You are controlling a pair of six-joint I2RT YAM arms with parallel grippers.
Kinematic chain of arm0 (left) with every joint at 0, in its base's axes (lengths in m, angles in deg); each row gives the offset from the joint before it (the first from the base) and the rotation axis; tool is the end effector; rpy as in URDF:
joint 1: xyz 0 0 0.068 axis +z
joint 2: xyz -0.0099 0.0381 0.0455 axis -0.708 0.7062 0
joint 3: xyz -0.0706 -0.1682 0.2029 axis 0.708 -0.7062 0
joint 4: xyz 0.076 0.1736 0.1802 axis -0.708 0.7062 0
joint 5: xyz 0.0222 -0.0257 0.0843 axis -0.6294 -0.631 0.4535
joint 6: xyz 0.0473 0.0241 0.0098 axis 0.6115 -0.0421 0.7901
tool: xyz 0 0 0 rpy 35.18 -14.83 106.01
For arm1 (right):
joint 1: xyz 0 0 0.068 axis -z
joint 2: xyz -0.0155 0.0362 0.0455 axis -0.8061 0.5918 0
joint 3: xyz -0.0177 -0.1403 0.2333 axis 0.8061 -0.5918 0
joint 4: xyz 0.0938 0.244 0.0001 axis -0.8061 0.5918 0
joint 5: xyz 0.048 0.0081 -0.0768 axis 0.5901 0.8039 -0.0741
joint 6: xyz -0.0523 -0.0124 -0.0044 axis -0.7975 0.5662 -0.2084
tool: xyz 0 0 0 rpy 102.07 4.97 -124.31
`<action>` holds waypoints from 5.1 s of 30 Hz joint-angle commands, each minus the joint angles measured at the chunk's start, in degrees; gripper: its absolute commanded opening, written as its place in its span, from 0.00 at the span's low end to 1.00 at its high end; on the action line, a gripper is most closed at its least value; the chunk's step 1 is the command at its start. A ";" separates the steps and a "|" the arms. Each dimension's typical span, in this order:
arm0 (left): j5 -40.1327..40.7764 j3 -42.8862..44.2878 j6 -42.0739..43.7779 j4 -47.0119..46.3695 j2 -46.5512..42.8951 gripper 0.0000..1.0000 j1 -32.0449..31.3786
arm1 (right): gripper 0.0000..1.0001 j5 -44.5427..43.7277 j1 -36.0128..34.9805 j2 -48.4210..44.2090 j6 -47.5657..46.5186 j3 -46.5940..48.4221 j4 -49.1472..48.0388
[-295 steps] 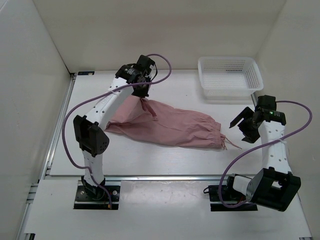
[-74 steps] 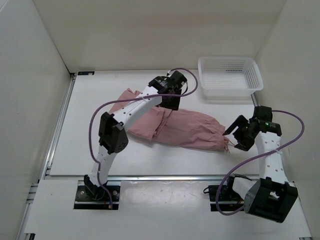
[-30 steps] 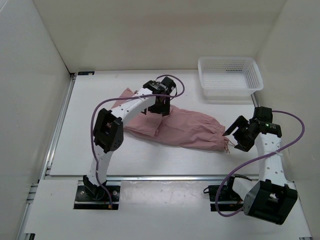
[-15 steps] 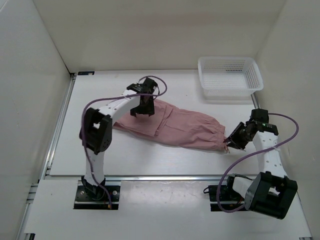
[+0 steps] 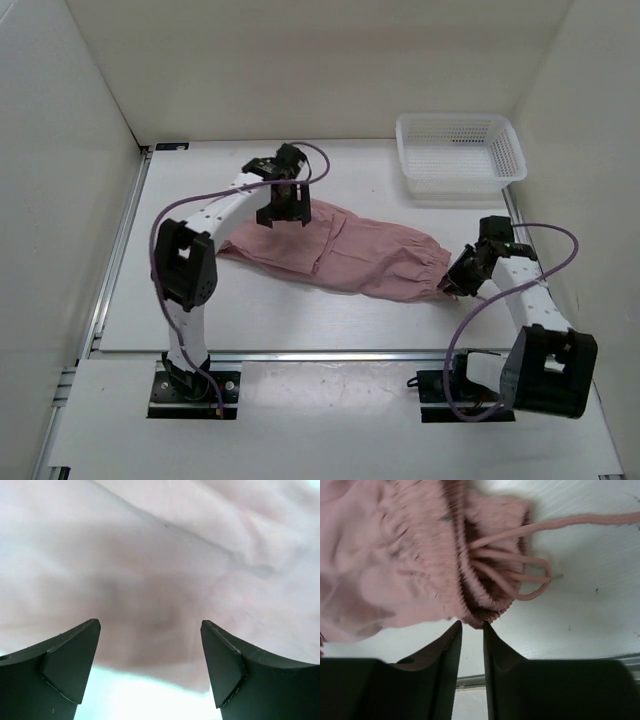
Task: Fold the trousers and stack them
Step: Fold the trousers
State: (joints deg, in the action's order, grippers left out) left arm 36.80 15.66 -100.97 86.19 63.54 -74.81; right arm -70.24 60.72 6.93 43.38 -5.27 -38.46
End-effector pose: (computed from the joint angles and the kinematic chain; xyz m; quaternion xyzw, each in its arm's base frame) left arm 0.3622 -0.2003 0.2418 -0.0033 0.9832 -0.0106 0.1821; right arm 0.2120 -0.0212 0.2055 0.3306 0.9220 0.1085 0.1699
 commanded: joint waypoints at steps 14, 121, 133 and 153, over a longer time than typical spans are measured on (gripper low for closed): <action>-15.45 -14.80 2.91 -5.94 -13.13 0.77 29.90 | 0.02 -2.18 -47.40 28.84 -4.60 48.74 2.16; -5.15 34.63 -9.15 1.36 3.20 0.76 -11.40 | 0.38 -15.70 -29.42 1.56 -5.65 20.83 15.09; -1.95 18.26 -3.77 4.17 -11.26 0.94 -5.69 | 0.21 -13.86 -28.89 0.15 -5.65 20.74 14.57; 0.18 -20.95 -5.88 -7.17 -10.05 0.12 1.70 | 0.15 4.87 -38.73 39.15 -5.22 39.91 -3.01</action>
State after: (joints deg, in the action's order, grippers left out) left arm 38.50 -4.47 -106.35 82.08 53.86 -73.15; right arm -66.65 22.52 40.74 37.72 36.85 -39.18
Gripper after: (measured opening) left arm 0.127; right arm 0.155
